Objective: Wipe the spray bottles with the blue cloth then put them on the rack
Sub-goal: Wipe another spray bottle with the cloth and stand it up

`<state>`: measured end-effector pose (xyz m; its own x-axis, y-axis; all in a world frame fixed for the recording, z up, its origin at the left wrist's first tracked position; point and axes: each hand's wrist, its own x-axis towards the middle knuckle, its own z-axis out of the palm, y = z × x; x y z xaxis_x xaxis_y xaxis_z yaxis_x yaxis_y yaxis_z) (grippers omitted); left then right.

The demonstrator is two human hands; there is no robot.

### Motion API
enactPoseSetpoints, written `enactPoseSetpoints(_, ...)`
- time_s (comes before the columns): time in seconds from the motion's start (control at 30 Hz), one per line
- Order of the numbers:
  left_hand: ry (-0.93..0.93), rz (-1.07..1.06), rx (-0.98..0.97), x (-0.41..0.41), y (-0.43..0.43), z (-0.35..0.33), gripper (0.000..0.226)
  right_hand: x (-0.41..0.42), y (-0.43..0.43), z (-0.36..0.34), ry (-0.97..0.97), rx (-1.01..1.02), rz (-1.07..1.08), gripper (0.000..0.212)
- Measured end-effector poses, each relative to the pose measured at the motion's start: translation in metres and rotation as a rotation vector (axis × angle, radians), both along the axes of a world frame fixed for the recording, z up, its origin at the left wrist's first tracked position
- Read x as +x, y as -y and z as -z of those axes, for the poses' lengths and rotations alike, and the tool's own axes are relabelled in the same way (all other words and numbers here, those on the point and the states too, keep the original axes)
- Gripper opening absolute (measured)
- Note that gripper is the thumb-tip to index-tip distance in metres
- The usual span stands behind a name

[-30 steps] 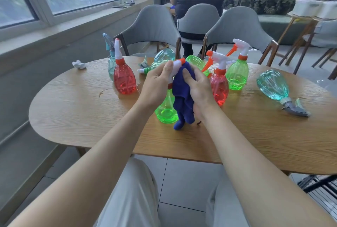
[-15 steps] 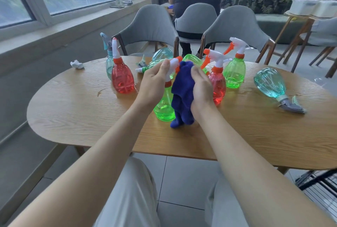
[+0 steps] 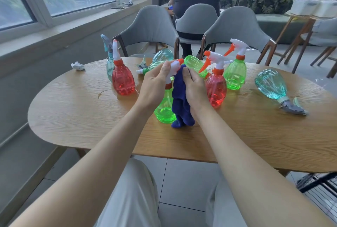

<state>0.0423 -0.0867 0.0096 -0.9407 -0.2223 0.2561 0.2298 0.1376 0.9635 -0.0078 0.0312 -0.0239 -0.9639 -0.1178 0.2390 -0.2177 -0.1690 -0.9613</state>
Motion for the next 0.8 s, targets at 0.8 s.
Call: enactPoseSetpoints(0.8, 0.016, -0.004, -0.031, -0.005, 0.002, 0.000, 0.036, -0.004, -0.004, 0.012, -0.430, 0.650, 0.288, 0.021)
